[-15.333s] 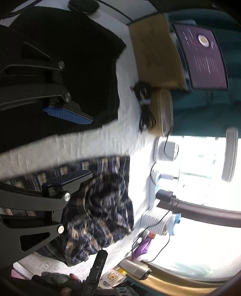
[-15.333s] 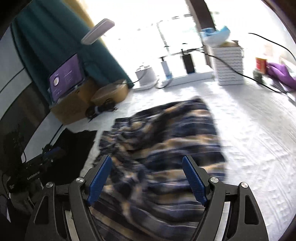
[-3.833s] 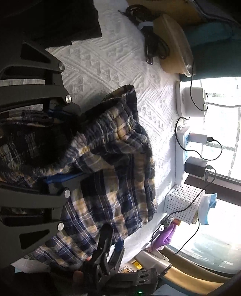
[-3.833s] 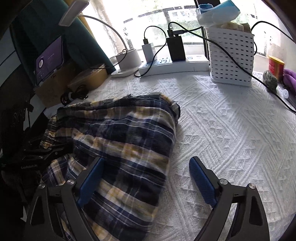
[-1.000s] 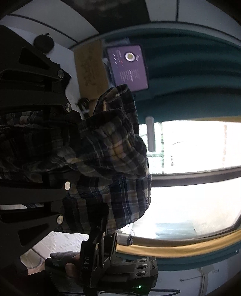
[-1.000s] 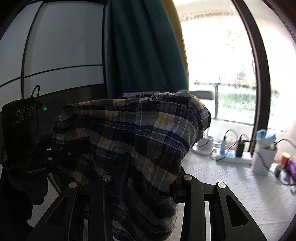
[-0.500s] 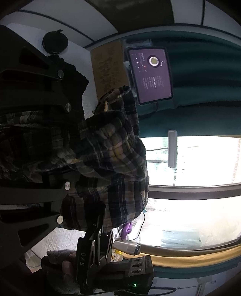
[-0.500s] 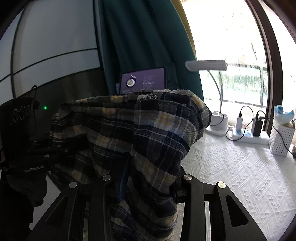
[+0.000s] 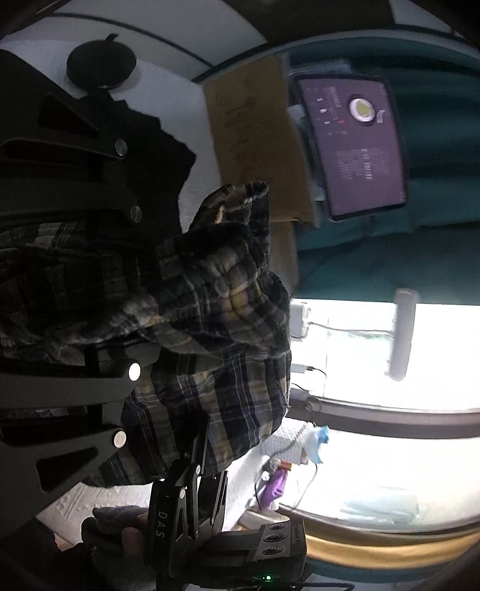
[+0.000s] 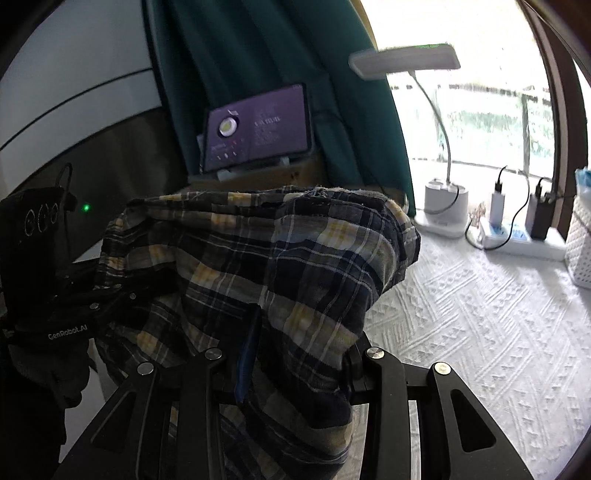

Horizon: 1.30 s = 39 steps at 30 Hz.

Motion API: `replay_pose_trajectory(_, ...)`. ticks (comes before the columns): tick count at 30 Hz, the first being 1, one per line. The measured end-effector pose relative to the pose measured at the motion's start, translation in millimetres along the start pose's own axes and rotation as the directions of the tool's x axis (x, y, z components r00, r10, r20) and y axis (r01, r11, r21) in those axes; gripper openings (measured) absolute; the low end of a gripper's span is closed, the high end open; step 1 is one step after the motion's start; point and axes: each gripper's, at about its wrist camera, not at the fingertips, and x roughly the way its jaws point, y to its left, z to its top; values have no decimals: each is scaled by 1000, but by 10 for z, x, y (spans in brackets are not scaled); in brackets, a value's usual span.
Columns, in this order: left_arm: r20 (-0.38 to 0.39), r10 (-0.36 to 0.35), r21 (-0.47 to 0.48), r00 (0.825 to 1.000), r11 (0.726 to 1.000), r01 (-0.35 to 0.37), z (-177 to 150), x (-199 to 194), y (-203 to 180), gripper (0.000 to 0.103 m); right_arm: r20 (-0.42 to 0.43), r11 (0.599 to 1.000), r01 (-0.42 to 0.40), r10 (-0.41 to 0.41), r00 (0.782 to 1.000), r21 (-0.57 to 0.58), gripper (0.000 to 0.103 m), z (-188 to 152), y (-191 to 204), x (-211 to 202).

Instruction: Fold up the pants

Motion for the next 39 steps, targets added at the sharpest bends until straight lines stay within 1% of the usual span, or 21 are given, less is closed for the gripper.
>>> replay_pose_trajectory(3,-49,12,-33,999,999,-13,-48,180,81,34,-53,1000,-2,4,999,22,38,-14,-131,252)
replay_pose_trajectory(8,-114,23,-84,993,996,-32,-134,372,217,34,-108,998,-8,14,994,60,38,-50,-327,607)
replay_pose_trajectory(13,-173,30,-113,984,992,-50,-249,516,345,36,-150,997,-7,19,989,82,38,-110,-415,761)
replay_pose_trajectory(20,-201,35,-123,979,991,-60,-309,569,451,41,-184,994,25,-5,983,102,38,-133,-580,915)
replay_pose_trajectory(21,-204,36,-124,978,990,-62,-321,561,470,43,-185,994,35,-16,983,102,45,-133,-604,920)
replay_pose_trajectory(22,-205,39,-124,978,990,-65,-327,556,487,45,-184,994,52,-33,982,101,55,-130,-605,904)
replay_pose_trajectory(23,-206,48,-123,977,990,-74,-341,547,515,47,-185,993,63,-43,982,105,58,-130,-636,903)
replay_pose_trajectory(25,-209,60,-131,976,987,-88,-357,536,577,59,-188,991,68,-45,981,115,60,-129,-685,902)
replay_pose_trajectory(27,-209,69,-149,976,984,-101,-378,523,652,66,-191,990,84,-61,980,114,61,-130,-708,901)
replay_pose_trajectory(28,-210,72,-151,975,983,-105,-386,517,661,67,-193,990,91,-68,979,112,62,-126,-712,905)
replay_pose_trajectory(31,-206,84,-140,975,984,-114,-391,486,666,68,-188,987,123,-103,977,101,64,-109,-718,888)
replay_pose_trajectory(32,-206,87,-136,975,984,-117,-386,473,664,68,-187,985,139,-118,975,104,67,-106,-730,871)
replay_pose_trajectory(33,-202,85,-140,976,983,-115,-377,437,672,68,-190,981,155,-132,973,112,67,-96,-740,857)
replay_pose_trajectory(34,-199,66,-159,978,982,-98,-359,407,695,67,-189,978,173,-149,971,119,67,-70,-739,826)
replay_pose_trajectory(36,-144,-73,-268,987,963,32,-298,280,823,67,-166,973,209,-191,967,97,67,5,-708,740)
replay_pose_trajectory(37,-109,-106,-296,988,953,69,-248,237,867,67,-149,973,212,-198,969,89,67,58,-694,699)
replay_pose_trajectory(38,-87,-105,-302,991,950,74,-215,201,895,67,-139,974,208,-195,971,91,67,96,-700,680)
replay_pose_trajectory(39,-60,-75,-290,995,955,54,-155,162,919,68,-131,974,206,-193,972,94,67,126,-709,670)
